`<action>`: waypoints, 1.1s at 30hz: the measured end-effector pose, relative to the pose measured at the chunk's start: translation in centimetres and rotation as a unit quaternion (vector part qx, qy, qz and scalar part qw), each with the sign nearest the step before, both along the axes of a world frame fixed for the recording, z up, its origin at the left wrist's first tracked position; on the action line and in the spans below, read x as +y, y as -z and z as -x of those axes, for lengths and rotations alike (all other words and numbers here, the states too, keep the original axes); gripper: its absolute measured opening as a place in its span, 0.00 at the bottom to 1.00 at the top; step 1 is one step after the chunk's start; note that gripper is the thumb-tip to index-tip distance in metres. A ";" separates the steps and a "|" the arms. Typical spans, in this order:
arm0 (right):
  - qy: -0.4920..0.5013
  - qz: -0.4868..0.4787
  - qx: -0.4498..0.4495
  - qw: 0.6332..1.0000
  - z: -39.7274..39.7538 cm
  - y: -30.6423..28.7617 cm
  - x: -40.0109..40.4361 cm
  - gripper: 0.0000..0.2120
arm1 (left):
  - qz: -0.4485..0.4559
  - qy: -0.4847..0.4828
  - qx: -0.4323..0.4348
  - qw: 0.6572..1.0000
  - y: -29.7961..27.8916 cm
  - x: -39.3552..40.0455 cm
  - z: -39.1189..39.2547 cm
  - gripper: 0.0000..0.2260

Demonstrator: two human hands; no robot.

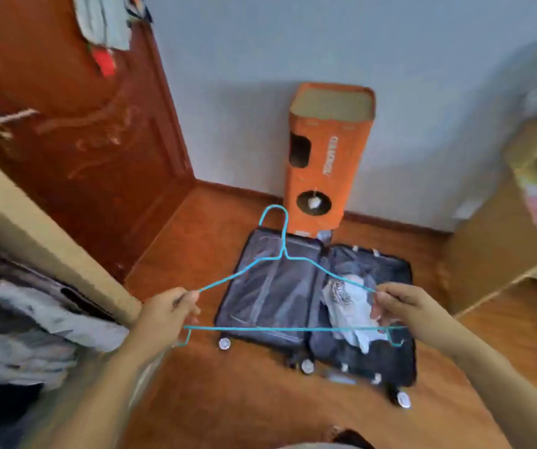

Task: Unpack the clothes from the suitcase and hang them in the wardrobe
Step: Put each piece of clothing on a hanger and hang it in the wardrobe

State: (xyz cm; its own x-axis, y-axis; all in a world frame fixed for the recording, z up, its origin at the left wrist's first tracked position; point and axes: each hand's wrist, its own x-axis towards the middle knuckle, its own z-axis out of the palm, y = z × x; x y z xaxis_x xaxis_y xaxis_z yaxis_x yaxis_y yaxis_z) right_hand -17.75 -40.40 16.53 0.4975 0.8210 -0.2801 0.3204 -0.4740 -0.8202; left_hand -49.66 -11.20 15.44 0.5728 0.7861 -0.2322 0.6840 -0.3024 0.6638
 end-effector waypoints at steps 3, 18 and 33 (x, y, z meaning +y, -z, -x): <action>-0.006 0.181 -0.033 0.983 -5.8 4.5 -10.0 0.09 | 0.115 0.107 -0.002 0.988 3.1 -6.4 -8.4 0.16; 0.391 0.173 0.098 0.899 -14.7 13.0 -12.6 0.15 | 0.254 0.326 0.101 0.905 17.6 -17.5 -31.7 0.13; 0.410 0.229 0.033 0.882 -38.7 42.5 -10.4 0.09 | 0.195 0.131 0.322 0.917 49.9 -11.9 -49.9 0.12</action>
State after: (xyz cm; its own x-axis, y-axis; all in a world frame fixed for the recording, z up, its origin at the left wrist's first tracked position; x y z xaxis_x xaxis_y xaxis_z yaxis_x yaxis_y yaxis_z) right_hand 20.94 -50.76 -25.96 0.8417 -0.0146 -0.5398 -0.3256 -0.8112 -0.4857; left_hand 0.24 -23.13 -34.49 0.3759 0.4261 -0.8229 0.9098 -0.3382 0.2405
